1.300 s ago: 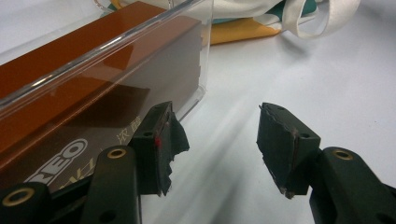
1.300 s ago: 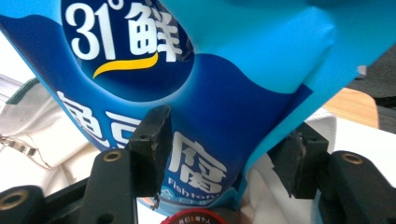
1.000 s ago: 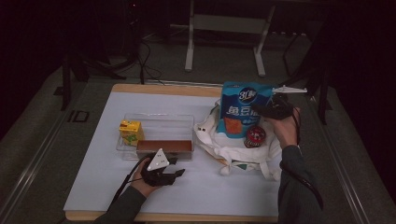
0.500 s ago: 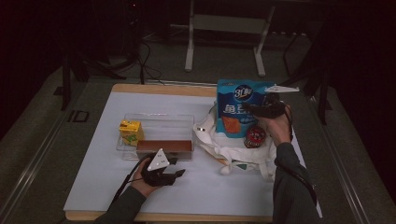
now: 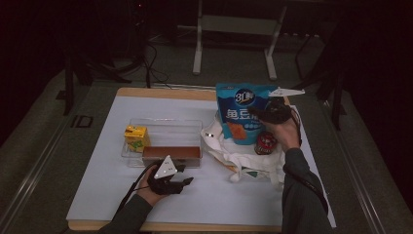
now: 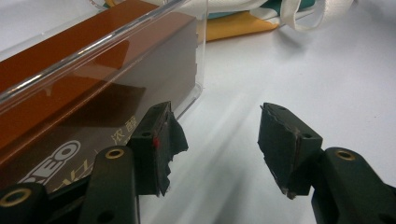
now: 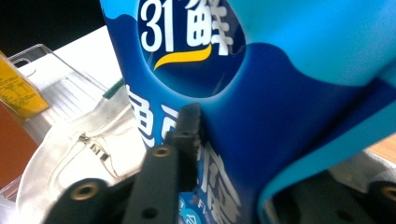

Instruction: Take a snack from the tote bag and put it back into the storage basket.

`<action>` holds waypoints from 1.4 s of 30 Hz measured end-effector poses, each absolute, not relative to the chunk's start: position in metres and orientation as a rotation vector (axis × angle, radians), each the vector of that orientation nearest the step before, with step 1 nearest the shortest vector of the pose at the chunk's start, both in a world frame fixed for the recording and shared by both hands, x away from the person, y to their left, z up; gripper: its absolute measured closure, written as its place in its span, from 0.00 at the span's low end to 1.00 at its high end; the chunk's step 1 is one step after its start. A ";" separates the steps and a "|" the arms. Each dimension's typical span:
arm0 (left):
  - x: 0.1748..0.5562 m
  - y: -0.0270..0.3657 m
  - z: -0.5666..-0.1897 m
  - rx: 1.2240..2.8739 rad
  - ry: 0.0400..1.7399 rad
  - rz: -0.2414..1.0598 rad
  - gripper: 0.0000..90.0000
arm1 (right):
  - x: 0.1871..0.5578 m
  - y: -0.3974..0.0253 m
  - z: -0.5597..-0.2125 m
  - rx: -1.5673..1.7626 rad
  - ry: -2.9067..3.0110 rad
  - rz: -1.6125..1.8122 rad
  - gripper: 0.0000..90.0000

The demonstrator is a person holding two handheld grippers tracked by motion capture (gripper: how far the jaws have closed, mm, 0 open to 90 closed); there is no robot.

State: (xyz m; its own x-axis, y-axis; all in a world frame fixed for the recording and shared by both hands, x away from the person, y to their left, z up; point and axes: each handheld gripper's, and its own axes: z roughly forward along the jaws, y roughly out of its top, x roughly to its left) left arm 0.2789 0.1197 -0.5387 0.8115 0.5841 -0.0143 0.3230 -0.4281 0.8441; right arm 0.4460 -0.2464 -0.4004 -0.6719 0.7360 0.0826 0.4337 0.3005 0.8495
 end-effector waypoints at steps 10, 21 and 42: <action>0.279 0.120 -0.539 2.050 0.673 0.347 0.50 | 0.441 -0.246 -0.396 1.085 2.236 1.377 0.98; 0.280 0.120 -0.539 2.048 0.677 0.342 0.50 | 0.436 -0.243 -0.393 1.123 2.228 1.375 0.99; 0.280 0.120 -0.539 2.049 0.677 0.338 0.49 | 0.422 -0.237 -0.360 1.061 2.265 1.409 0.99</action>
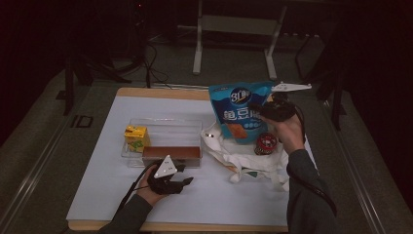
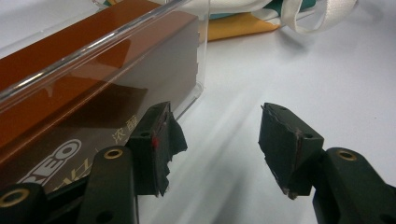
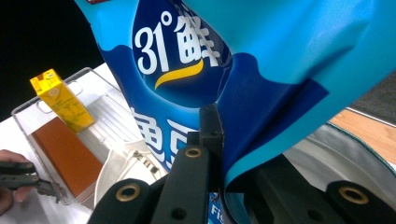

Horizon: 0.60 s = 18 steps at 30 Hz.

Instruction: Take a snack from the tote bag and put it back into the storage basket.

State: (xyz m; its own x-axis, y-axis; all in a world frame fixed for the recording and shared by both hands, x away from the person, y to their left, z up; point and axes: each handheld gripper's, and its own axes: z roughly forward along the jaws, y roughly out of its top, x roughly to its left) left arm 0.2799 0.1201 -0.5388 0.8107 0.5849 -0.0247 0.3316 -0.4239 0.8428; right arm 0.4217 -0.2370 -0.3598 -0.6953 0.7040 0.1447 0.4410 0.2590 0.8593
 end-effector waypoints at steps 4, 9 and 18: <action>0.280 0.120 -0.539 2.047 0.679 0.335 0.50 | 0.418 -0.235 -0.355 1.052 2.279 1.410 0.99; 0.280 0.120 -0.539 2.048 0.678 0.335 0.50 | 0.414 -0.233 -0.350 1.038 2.301 1.399 0.99; 0.280 0.120 -0.539 2.047 0.680 0.334 0.50 | 0.408 -0.237 -0.346 1.050 2.289 1.460 0.99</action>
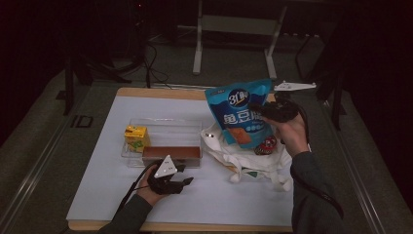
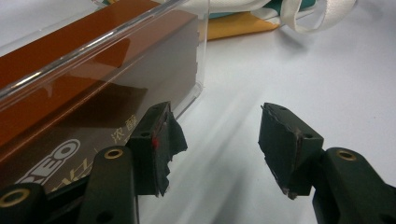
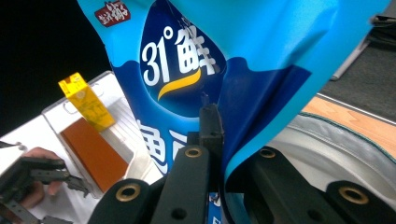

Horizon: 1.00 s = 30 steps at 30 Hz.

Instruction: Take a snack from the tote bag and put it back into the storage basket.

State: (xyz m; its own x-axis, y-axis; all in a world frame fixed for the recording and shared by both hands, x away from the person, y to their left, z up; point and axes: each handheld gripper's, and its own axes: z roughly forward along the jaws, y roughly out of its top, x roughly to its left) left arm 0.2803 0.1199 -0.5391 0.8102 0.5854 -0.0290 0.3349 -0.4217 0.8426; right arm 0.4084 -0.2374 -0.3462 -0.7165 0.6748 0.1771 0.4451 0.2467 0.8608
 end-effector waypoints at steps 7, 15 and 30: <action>0.280 0.120 -0.539 2.049 0.677 0.335 0.50 | 0.404 -0.233 -0.344 1.028 2.305 1.459 0.99; 0.280 0.120 -0.539 2.049 0.676 0.334 0.50 | 0.401 -0.228 -0.345 1.018 2.317 1.477 0.99; 0.280 0.120 -0.539 2.048 0.678 0.332 0.50 | 0.393 -0.209 -0.337 0.976 2.345 1.506 0.99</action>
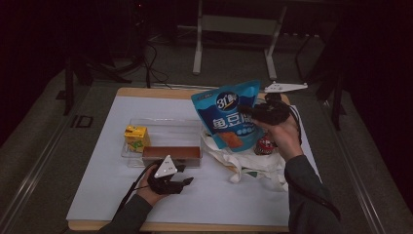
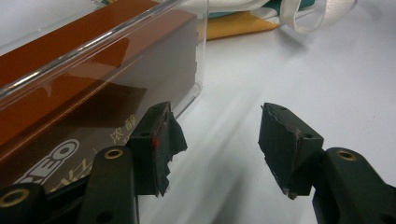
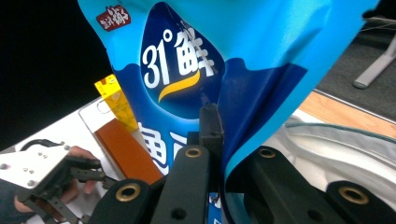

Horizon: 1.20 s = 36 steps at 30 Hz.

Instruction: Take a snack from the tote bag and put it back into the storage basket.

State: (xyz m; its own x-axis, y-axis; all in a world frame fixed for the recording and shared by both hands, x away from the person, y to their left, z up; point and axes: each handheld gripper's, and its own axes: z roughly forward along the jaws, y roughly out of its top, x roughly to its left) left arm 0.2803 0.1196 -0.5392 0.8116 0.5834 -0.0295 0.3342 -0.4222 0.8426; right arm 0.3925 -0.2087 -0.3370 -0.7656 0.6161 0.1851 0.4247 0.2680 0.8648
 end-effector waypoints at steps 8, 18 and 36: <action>0.280 0.120 -0.539 2.050 0.677 0.334 0.50 | 0.389 -0.197 -0.330 0.966 2.358 1.533 0.99; 0.280 0.120 -0.539 2.051 0.675 0.331 0.50 | 0.392 -0.187 -0.318 0.974 2.322 1.612 0.99; 0.280 0.120 -0.539 2.053 0.675 0.325 0.50 | 0.397 -0.158 -0.305 0.981 2.314 1.668 0.99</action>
State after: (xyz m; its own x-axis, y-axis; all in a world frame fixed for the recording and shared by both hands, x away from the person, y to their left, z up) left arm 0.2805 0.1196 -0.5391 0.8145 0.5792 -0.0321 0.3363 -0.4263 0.8397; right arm 0.3969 -0.1577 -0.3047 -0.7817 0.5656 0.2626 0.4279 0.1802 0.8857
